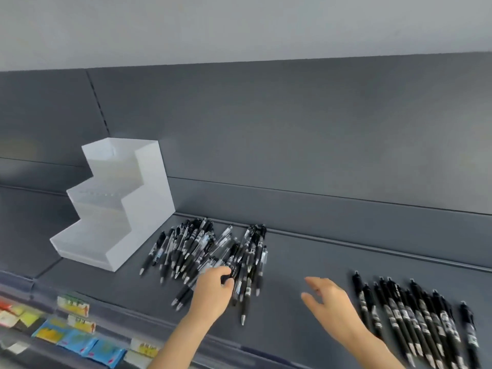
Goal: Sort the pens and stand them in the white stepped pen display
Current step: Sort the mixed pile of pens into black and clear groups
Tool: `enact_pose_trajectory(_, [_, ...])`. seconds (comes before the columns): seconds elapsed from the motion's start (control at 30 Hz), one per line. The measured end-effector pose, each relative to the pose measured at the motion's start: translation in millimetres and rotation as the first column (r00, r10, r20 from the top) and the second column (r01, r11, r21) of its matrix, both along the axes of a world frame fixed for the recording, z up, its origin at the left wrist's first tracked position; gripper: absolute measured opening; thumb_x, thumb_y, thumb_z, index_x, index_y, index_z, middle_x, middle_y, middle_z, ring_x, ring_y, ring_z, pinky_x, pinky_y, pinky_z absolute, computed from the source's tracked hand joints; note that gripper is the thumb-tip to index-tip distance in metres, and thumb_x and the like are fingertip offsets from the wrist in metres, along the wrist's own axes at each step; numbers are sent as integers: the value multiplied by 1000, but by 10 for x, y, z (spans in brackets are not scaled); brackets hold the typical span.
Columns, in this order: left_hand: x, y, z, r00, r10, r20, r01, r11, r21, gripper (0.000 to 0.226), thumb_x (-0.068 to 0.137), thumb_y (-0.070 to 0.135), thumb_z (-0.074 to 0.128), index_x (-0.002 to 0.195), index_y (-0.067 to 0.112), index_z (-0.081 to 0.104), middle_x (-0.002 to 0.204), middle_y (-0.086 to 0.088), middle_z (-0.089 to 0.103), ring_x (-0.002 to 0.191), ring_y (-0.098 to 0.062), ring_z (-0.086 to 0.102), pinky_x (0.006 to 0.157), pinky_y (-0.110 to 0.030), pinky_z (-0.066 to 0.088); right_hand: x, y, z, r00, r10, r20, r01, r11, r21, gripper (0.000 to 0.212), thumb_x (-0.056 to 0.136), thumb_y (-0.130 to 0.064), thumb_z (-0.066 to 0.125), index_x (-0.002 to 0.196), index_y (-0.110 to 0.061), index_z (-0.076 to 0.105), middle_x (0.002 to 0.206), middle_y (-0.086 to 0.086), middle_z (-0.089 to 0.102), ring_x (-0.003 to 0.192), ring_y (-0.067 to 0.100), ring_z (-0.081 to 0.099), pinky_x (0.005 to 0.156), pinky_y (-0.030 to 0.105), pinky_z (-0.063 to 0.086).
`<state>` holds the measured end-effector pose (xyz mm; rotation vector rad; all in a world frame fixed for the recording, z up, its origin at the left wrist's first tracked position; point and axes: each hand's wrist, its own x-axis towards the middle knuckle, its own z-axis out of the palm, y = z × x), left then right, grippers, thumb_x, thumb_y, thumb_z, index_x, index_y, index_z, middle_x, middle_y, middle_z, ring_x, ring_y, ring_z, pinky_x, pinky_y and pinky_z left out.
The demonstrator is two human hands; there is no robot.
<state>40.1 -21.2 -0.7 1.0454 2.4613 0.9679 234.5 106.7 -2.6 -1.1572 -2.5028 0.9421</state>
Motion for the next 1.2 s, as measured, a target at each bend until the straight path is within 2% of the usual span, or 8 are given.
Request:
enact_pose_trajectory(0.13, [-486, -168, -23, 999, 4, -36, -3, 999, 43, 17, 94, 11, 46, 104, 16, 60, 103, -1, 52, 93, -13, 50, 74, -13, 34, -505, -230, 3, 1000, -15, 6, 15, 1000, -25, 44, 96, -27, 47, 138, -15, 42, 137, 1, 47, 127, 14, 45, 104, 22, 35])
enact_pose_trajectory(0.37, [-908, -293, -47, 997, 74, -20, -73, 996, 53, 33, 96, 10, 45, 127, 10, 55, 133, -4, 52, 119, -15, 52, 97, -17, 37, -1056, -424, 70, 999, 19, 43, -17, 999, -48, 40, 96, -26, 46, 135, -16, 45, 130, 1, 51, 120, 15, 49, 97, 20, 37])
enact_pose_trajectory(0.53, [-1102, -354, -41, 993, 113, -13, -111, 989, 102, 26, 94, 6, 44, 110, 16, 62, 122, -5, 59, 105, -16, 56, 92, -19, 39, -1342, -387, 83, 997, 61, 37, -61, 998, -7, 22, 94, -23, 47, 75, -33, 43, 84, -7, 46, 80, 13, 45, 66, 16, 37])
enact_pose_trajectory(0.63, [-1254, -440, -24, 988, 156, 7, -155, 977, 148, 28, 93, 3, 43, 102, 24, 59, 100, 0, 55, 90, -14, 50, 83, -19, 38, -1594, -337, 105, 994, 107, 38, -107, 994, -3, 15, 95, -21, 45, 95, -10, 56, 94, 1, 55, 79, 17, 51, 71, 25, 40])
enact_pose_trajectory(0.8, [-1527, -376, -46, 976, 207, -65, -201, 975, 94, 26, 92, 4, 41, 68, 14, 41, 66, 1, 36, 62, -12, 31, 61, -17, 27, -1951, -350, 89, 980, 189, 55, -186, 981, -60, 36, 97, -21, 43, 132, -11, 48, 115, 2, 59, 98, 14, 56, 85, 18, 42])
enact_pose_trajectory(0.9, [-1630, -220, -40, 979, 187, -86, -184, 982, 40, 27, 93, 9, 43, 66, 12, 40, 66, -3, 40, 62, -15, 35, 61, -23, 29, -2131, -299, 44, 981, 169, 94, -162, 984, -79, 20, 97, -21, 42, 100, -11, 59, 89, 4, 62, 73, 15, 56, 70, 24, 44])
enact_pose_trajectory(1.0, [-1724, -66, -30, 978, 185, -93, -193, 978, -81, 39, 93, 21, 49, 60, 13, 29, 61, -1, 34, 54, -14, 31, 53, -26, 24, -2339, -261, 60, 983, 93, 155, -89, 995, -32, 36, 96, -22, 41, 61, -14, 37, 57, -1, 40, 46, 12, 36, 47, 23, 34])
enact_pose_trajectory(1.2, [-1796, 142, 20, 978, 188, -93, -205, 952, -228, 43, 87, 32, 59, 60, 16, 30, 64, 1, 31, 69, -27, 43, 74, -36, 45, -2649, -327, 23, 971, 85, 222, -80, 996, -32, 45, 97, -39, 40, 59, -17, 34, 57, -4, 39, 45, 11, 37, 42, 22, 33])
